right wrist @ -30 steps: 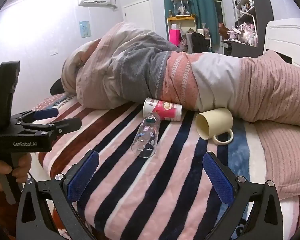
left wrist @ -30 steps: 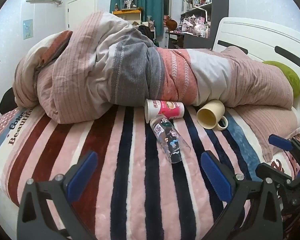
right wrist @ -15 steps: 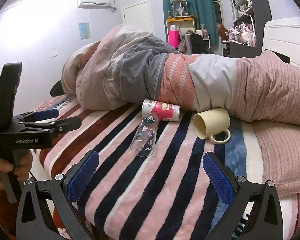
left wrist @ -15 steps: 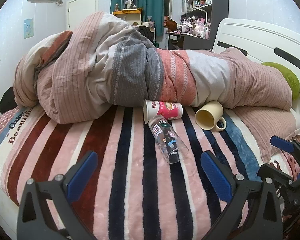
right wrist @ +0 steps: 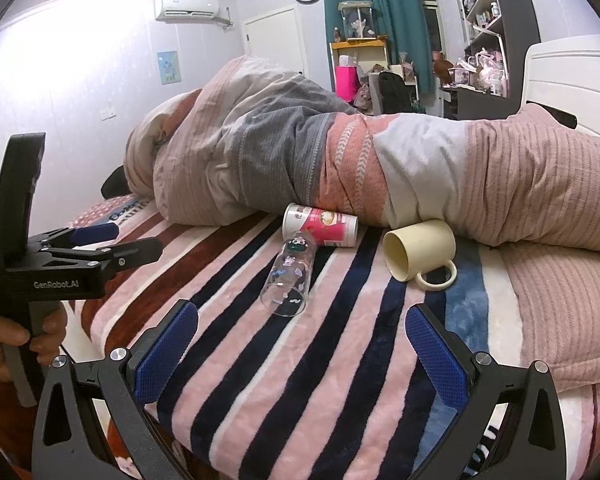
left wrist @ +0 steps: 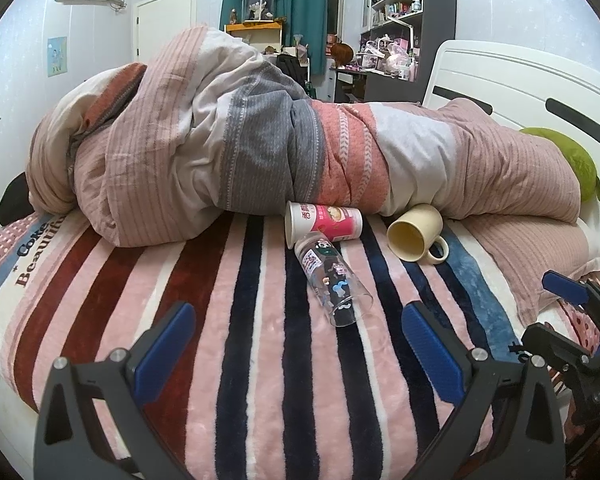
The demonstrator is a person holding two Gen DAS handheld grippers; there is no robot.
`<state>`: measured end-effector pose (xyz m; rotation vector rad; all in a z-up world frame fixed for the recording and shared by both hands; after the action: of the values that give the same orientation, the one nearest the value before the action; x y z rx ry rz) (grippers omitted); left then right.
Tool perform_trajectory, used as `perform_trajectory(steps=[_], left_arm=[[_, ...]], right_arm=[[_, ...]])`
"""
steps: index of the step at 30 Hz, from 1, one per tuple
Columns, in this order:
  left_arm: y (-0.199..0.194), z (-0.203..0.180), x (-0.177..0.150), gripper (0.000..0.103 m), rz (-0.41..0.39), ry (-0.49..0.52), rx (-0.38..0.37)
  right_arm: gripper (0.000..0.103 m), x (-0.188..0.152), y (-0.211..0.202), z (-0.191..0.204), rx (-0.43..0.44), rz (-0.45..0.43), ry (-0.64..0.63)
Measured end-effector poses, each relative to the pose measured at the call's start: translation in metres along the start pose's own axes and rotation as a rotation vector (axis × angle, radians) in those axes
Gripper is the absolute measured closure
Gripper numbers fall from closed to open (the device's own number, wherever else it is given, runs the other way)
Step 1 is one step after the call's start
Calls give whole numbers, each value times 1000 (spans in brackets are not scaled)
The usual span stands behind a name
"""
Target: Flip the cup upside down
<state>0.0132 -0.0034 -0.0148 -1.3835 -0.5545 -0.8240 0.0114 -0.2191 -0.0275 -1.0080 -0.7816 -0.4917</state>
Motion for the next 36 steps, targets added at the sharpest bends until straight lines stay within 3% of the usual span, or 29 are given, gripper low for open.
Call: perform_trajectory(steps=[36], left_arm=[[8,-2,-2,0,17,-2,-5]], right_arm=[[0,-4,3,0,15,18,-13]])
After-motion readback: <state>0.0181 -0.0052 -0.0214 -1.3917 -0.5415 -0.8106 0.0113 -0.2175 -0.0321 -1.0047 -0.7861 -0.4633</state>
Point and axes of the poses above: each gripper's, at about its wrist camera, not at the fingertips, and y roughly the way its jaws point, z to its left, x to its top, the point moved 4 cm from there along y, roughly the way its jaws point, and after that the axes turned 13 degrees about y, right-handed, at the moved point
